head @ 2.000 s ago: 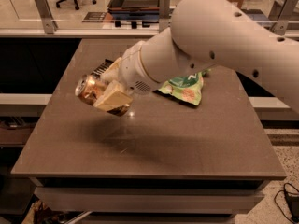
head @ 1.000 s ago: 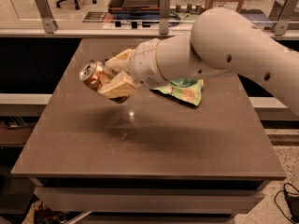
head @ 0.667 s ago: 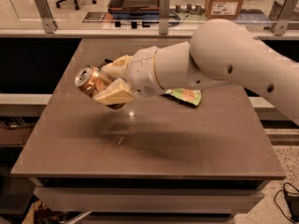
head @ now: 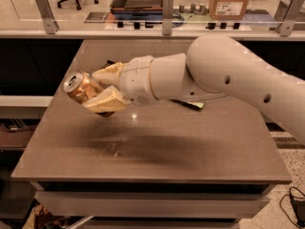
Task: Place orange can upright
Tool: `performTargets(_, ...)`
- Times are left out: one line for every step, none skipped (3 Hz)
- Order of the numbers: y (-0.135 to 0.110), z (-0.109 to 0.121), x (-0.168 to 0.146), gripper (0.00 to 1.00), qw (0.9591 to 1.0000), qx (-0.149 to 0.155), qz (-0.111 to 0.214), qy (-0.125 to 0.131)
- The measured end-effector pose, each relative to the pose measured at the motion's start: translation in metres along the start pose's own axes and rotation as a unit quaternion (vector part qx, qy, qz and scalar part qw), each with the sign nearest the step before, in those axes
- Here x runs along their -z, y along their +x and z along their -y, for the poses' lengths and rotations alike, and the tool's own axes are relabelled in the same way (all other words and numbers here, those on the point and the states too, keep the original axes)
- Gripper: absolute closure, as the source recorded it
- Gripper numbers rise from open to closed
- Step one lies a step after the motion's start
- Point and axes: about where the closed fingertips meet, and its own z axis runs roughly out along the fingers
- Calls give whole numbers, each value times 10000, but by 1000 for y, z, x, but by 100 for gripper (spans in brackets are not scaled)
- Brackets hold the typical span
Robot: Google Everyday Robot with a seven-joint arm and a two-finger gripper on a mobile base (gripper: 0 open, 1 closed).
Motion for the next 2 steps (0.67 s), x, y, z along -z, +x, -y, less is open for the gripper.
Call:
performTargets(-3,1,-8,100,9994,-16,340,41)
performTargets(-3,-1,-18,100,9979,-91,636,105)
